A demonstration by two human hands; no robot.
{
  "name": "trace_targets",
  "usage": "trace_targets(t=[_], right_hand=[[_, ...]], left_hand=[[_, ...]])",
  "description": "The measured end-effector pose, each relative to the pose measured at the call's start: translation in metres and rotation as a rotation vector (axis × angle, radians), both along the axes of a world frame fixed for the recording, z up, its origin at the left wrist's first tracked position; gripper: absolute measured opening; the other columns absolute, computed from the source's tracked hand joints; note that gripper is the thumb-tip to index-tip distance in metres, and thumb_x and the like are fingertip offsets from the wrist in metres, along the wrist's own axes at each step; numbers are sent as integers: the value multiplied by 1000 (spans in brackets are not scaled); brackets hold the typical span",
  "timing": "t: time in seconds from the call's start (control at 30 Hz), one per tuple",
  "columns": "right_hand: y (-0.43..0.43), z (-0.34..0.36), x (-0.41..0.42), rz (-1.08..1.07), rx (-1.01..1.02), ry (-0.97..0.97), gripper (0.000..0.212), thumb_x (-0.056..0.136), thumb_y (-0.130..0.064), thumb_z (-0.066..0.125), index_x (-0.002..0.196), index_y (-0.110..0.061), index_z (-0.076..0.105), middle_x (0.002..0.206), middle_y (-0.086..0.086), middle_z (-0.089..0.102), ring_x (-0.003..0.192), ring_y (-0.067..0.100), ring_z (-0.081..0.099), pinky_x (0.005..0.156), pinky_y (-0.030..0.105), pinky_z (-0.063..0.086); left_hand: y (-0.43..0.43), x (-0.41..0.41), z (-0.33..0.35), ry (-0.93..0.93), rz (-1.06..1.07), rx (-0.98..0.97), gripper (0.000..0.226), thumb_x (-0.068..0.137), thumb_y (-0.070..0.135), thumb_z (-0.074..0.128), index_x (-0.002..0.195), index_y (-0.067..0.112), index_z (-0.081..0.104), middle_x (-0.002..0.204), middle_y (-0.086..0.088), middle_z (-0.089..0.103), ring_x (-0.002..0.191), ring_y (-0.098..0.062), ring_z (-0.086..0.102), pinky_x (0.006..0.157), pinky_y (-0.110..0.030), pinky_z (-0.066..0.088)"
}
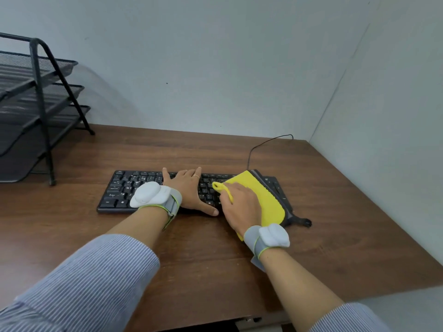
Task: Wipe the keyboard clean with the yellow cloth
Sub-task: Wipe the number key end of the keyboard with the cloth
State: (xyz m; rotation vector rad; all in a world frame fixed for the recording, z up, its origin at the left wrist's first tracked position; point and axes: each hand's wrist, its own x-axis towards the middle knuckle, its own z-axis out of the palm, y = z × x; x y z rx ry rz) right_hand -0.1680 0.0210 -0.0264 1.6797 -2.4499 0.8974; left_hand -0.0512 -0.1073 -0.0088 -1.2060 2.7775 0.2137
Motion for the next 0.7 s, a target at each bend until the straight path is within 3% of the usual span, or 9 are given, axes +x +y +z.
trace_targets(t=[0.07, 0.23, 0.3, 0.33, 0.4, 0.47, 0.53, 0.63, 0.7], right_hand=[[2, -2, -5, -89, -62, -46, 40, 89, -31, 39, 104, -9, 68, 110, 13, 68, 113, 30, 55, 87, 34, 40], [-7, -3, 9, -51, -36, 15, 37, 91, -29, 44, 120, -14, 61, 123, 9, 63, 118, 29, 50, 93, 36, 40], [-6, 0, 10, -54, -61, -33, 27, 88, -30, 44, 87, -20, 69, 90, 5, 69, 89, 31, 56, 70, 35, 43], [-6, 4, 8, -93, -85, -92, 30, 86, -30, 43, 62, -20, 57, 65, 2, 60, 70, 30, 50, 57, 34, 36], [-14, 13, 0, -210, -154, -220, 41, 86, -27, 43, 49, -16, 28, 47, 1, 33, 54, 26, 34, 49, 32, 20], [-25, 21, -1, -255, -174, -278, 41, 90, -26, 39, 51, -18, 26, 51, 2, 35, 58, 28, 37, 48, 33, 17], [-33, 20, 6, -184, -77, -202, 35, 93, -28, 35, 60, -19, 43, 68, 9, 54, 78, 35, 50, 55, 36, 28], [-37, 8, 17, -95, 23, -52, 35, 95, -33, 36, 109, -14, 62, 106, 13, 65, 105, 38, 52, 77, 40, 40], [-35, 6, 12, -104, -17, -53, 31, 92, -32, 39, 80, -16, 62, 76, 9, 62, 86, 38, 54, 60, 36, 33]], left_hand=[[0, 0, -2, 8, 6, 4, 147, 36, 97, 45, 148, 18, -8, 158, 2, 8, 145, -22, 8, 104, -70, -7], [1, -1, 1, 9, -9, 4, 146, 38, 95, 48, 149, 18, -7, 158, 3, 10, 144, -23, 10, 104, -70, -7], [1, -1, 1, 13, -11, 2, 145, 39, 95, 49, 149, 18, -7, 158, 3, 10, 144, -23, 10, 104, -70, -7], [2, -1, 1, 16, -11, 6, 145, 39, 95, 49, 149, 18, -7, 158, 2, 9, 144, -24, 10, 104, -70, -7], [2, -1, 2, 23, -7, 11, 146, 38, 95, 50, 149, 18, -7, 158, 1, 9, 144, -24, 9, 104, -70, -7], [2, -1, 2, 27, -4, 14, 146, 37, 95, 50, 149, 19, -7, 158, 1, 9, 144, -25, 9, 104, -70, -7], [3, -1, 1, 31, -1, 8, 146, 38, 94, 51, 148, 19, -7, 158, 1, 10, 144, -24, 9, 104, -70, -6], [3, -1, -1, 44, -5, -4, 144, 40, 92, 53, 149, 18, -7, 157, 2, 12, 144, -22, 10, 103, -71, -5], [2, -1, -1, 48, -4, 2, 145, 39, 93, 52, 148, 18, -8, 157, 2, 11, 144, -23, 10, 103, -71, -6]])
